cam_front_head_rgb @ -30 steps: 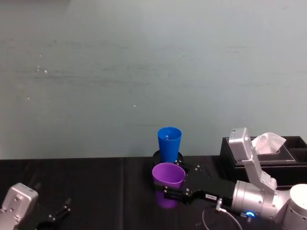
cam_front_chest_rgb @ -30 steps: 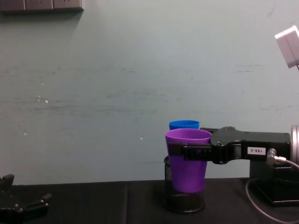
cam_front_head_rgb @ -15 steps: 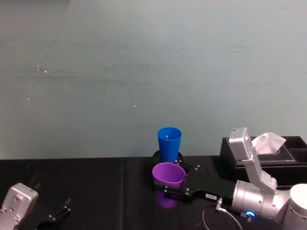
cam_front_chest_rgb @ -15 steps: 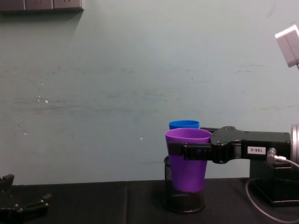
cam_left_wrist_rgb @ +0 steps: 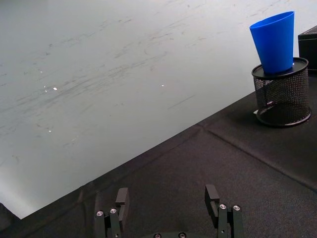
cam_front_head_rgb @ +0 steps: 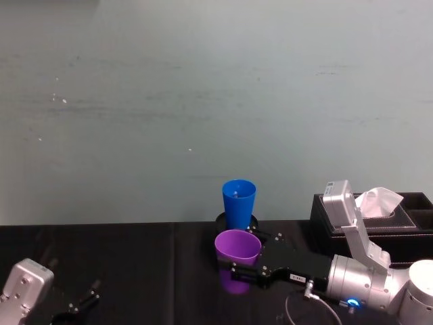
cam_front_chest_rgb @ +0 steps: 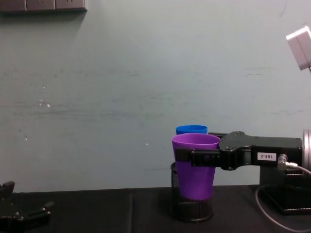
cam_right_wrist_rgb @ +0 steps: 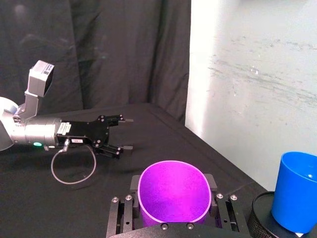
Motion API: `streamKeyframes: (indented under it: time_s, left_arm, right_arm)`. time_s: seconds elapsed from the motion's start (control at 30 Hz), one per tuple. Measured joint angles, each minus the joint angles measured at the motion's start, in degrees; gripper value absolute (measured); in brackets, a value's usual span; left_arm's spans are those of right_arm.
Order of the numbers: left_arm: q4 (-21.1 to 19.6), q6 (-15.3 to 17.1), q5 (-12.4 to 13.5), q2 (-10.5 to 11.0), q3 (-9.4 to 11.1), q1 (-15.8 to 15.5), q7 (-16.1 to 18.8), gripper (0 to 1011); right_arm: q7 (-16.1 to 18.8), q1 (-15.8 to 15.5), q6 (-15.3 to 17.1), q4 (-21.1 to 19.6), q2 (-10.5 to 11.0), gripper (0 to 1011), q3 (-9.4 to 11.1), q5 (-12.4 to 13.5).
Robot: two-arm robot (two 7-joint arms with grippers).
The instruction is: Pick up one cup with a gripper and tap it against the other cup.
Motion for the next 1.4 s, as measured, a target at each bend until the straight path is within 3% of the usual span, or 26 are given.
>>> streamKeyframes:
  time_s: [1.4]
  left_arm:
    - [0.0,0.0,0.0,0.0,0.0,0.0,0.0,1000]
  right_arm:
    - [0.0,0.0,0.0,0.0,0.0,754,0.0,0.0]
